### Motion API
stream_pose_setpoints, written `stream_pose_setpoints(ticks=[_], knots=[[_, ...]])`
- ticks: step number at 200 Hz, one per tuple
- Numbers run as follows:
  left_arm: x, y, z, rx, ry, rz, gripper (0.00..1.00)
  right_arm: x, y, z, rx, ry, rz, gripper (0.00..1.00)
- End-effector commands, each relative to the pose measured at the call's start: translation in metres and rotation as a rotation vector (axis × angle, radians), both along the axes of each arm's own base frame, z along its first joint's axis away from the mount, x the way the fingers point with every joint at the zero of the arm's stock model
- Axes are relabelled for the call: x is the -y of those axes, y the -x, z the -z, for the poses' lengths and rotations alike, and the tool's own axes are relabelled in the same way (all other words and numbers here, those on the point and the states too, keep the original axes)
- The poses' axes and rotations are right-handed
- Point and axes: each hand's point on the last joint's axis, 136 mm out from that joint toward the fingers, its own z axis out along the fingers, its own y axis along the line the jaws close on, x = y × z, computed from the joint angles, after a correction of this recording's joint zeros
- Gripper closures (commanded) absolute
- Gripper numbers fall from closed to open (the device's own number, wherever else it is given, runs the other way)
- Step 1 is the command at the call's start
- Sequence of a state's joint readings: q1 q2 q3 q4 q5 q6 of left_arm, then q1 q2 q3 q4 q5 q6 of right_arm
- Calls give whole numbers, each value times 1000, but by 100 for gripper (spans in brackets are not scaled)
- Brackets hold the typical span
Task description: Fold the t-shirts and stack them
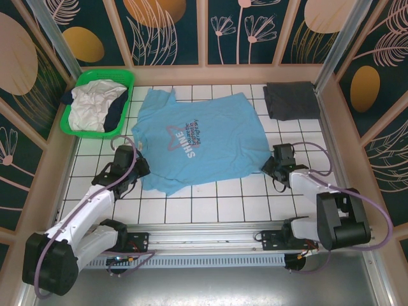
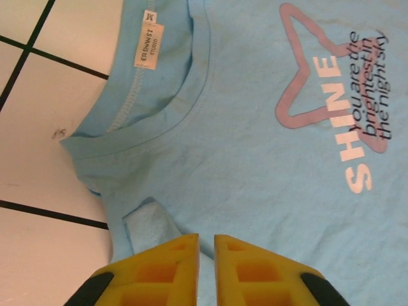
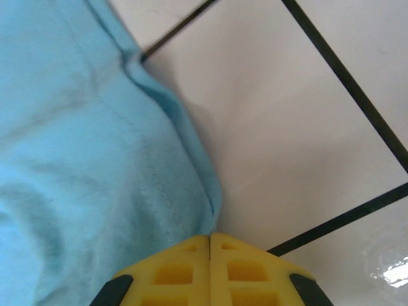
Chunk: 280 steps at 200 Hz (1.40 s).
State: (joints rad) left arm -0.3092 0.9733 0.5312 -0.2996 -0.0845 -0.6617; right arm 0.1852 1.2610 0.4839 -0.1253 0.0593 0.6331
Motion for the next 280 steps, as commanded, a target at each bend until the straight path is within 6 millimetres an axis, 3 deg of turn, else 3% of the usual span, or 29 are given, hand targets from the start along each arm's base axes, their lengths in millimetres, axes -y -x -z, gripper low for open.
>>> stream_pose_setpoints(ticks=[1,13,29,64,94,138,157,179,190,215,248,280], knots=[[-2,-2,2,-7,-42,9,66,-4,-8,-31,79,-13,-13,100],[3,-2,9,-18,-19,24,55,-2,-8,-39,108,-9,-4,100],[4,1,26,-46,-10,25,52,0,-9,-47,135,-7,1,100],[-5,2,59,-110,-59,-16,65,-3,-14,-52,150,-5,-24,100],[6,-9,65,-119,-34,19,69,-6,-13,-48,147,-17,-33,100],[-2,-15,78,-166,-111,2,71,-5,-7,-40,131,-17,-31,100],[-4,-15,78,-168,-123,-5,70,-4,-5,-37,123,-15,-28,99],[-6,-17,76,-165,-135,-10,68,-4,-1,-29,93,-11,-29,67],[-6,-19,73,-160,-139,-9,68,-3,0,-24,79,-8,-31,60],[-3,-23,65,-148,-133,1,81,-3,2,-11,53,-3,-33,54],[3,-24,44,-94,-92,19,90,-8,-1,-1,20,-21,-47,54],[2,-22,31,-65,-83,19,98,8,5,5,-9,47,5,53]])
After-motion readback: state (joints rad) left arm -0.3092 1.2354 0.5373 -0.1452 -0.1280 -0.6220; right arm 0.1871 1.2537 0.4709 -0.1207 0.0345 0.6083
